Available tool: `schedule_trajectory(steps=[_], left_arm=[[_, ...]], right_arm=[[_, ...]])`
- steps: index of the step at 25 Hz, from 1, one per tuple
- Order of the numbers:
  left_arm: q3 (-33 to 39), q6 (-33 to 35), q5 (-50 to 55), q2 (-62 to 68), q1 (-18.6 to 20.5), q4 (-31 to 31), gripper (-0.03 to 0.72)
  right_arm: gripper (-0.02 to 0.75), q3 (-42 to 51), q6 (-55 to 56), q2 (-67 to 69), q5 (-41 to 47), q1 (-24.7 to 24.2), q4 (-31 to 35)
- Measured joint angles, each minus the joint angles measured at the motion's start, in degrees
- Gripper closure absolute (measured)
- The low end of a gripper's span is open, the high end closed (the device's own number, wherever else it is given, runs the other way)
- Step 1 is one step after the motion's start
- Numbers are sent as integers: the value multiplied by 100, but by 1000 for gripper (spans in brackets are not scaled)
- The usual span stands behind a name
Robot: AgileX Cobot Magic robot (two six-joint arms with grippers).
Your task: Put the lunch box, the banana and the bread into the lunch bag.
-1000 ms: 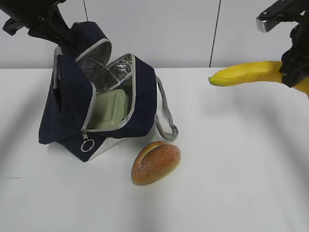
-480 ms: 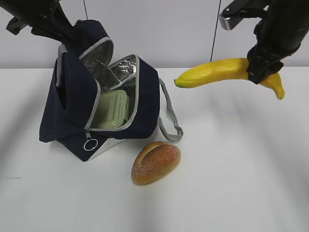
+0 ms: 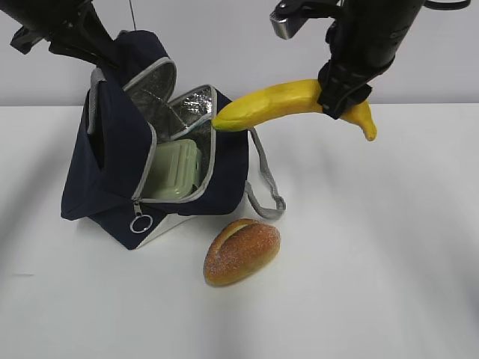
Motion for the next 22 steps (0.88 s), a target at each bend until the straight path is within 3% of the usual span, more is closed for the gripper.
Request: schedule_trajectory(steps=[13, 22], left_arm=[[0, 78, 9, 0, 0, -95, 704], [0, 86, 9, 0, 0, -104, 704]], right_arm=[[388, -1465, 417, 1187, 601, 325, 0], [380, -1985, 804, 1669, 633, 897, -2]])
